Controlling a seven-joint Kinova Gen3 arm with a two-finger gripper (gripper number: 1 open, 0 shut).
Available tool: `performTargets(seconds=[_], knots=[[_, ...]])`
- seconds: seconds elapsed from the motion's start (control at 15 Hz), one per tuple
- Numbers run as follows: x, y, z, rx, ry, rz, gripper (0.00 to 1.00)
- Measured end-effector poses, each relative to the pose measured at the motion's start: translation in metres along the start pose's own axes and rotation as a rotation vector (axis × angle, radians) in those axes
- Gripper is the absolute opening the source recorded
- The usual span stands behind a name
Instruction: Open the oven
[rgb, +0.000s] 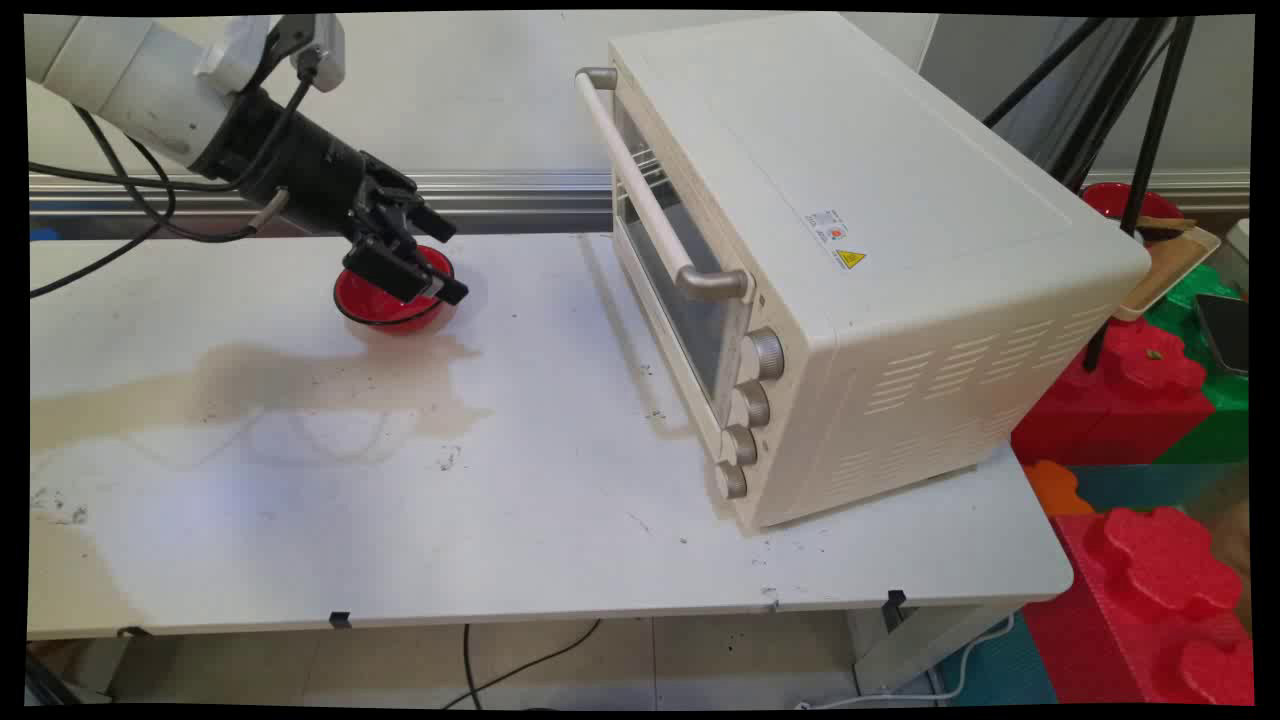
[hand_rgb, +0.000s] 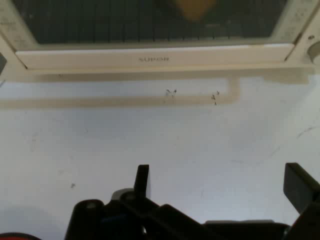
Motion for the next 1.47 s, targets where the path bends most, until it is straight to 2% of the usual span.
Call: performTargets(seconds=[0.33,0.73,1.2,1.47], knots=[[0.012,-0.002,-0.001,0.017,0.041,0.014,1.0],[0.037,-0.005,-0.004,0.04,0.097,0.04,1.0],[0.087,-0.009,0.003,0.057,0.188,0.048,1.0],[0.108,-0.01,0.014,0.05,0.221,0.04,1.0]])
